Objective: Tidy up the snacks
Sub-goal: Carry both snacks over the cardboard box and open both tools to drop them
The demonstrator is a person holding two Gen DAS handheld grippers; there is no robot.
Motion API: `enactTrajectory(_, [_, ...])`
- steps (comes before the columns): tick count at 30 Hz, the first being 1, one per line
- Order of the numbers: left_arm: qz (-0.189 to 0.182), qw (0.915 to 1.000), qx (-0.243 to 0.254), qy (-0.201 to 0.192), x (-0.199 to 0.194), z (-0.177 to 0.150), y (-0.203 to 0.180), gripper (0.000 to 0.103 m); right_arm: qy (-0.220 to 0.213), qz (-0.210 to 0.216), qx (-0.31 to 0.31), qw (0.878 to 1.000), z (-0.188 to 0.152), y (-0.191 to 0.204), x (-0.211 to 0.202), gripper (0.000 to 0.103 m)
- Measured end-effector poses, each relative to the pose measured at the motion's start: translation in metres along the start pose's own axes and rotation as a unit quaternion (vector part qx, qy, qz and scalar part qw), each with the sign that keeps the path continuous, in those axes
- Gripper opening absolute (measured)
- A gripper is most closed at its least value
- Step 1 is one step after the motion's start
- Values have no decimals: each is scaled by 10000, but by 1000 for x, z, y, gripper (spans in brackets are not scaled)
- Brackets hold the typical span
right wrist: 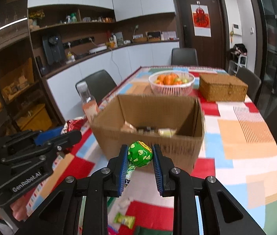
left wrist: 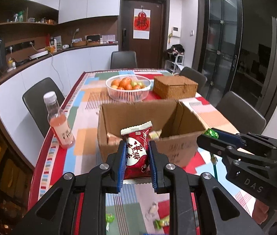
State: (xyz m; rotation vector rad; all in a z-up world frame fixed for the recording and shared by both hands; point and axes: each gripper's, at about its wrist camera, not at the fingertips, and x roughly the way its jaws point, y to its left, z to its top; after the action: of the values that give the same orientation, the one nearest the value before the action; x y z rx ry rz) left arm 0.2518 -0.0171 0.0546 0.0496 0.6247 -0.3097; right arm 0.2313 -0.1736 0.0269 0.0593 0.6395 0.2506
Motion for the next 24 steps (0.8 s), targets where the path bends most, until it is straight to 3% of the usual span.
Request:
enactTrajectory(9, [-7, 10000, 56, -49, 23, 34, 5, 23, -319, 18, 57, 9995, 44, -6, 14, 26])
enactTrajectory(14, [-165, 9998, -57, 97, 45, 50, 9, 23, -190, -14, 309, 9993, 62, -19, 38, 26])
enactTrajectory(22, [-68, 9991, -17, 418, 89, 67, 10, 23, 73, -149, 496, 9986, 79, -39, 75, 26])
enactTrajectory(24, [66, 9990, -14, 452, 96, 71, 11, 29, 137, -215, 528, 9983, 82, -42, 82, 26])
